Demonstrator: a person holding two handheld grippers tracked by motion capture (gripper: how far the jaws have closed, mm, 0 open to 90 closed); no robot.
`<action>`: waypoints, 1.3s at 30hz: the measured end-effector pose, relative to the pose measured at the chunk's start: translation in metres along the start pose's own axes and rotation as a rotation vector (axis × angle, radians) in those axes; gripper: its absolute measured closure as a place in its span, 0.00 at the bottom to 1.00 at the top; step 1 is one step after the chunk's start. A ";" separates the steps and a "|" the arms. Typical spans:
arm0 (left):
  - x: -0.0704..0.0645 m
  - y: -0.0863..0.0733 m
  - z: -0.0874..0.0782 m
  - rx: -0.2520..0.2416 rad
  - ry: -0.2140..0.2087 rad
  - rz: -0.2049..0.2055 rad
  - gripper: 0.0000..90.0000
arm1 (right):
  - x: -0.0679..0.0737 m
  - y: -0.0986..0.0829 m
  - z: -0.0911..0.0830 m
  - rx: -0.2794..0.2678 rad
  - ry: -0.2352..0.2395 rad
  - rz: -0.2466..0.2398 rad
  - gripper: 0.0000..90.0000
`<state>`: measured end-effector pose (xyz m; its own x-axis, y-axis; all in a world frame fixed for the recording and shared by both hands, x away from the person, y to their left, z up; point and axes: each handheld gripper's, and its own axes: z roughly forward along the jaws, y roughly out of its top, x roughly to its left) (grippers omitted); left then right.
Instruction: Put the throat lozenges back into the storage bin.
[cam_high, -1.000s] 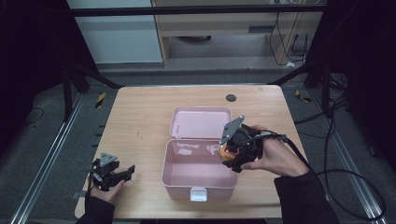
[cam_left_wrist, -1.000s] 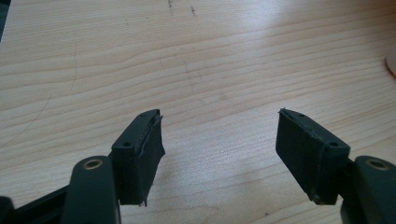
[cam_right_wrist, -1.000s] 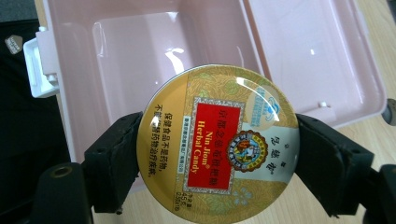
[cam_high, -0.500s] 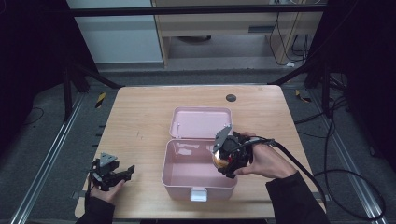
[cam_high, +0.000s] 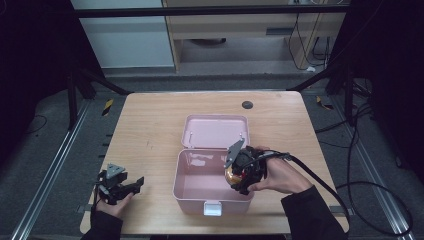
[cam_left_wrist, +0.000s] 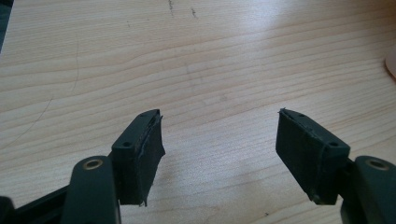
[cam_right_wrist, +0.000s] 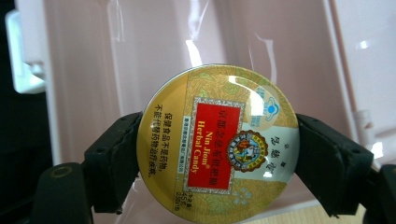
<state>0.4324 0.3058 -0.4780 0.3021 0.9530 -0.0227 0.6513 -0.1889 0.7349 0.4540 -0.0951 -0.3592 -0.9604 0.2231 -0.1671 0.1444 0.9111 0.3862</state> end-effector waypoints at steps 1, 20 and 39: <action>0.000 0.000 0.000 0.000 0.000 0.000 0.35 | 0.000 0.000 0.000 0.000 0.000 0.000 0.23; 0.000 0.000 0.000 0.003 -0.001 0.003 0.35 | 0.001 -0.007 0.023 0.034 0.030 -0.001 0.23; 0.000 0.000 0.001 0.006 -0.003 0.004 0.35 | -0.002 -0.006 0.035 0.093 0.039 0.011 0.22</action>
<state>0.4327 0.3060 -0.4785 0.3066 0.9516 -0.0217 0.6540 -0.1940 0.7312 0.4634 -0.0888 -0.3930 -0.9669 0.2210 -0.1273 0.1745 0.9373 0.3016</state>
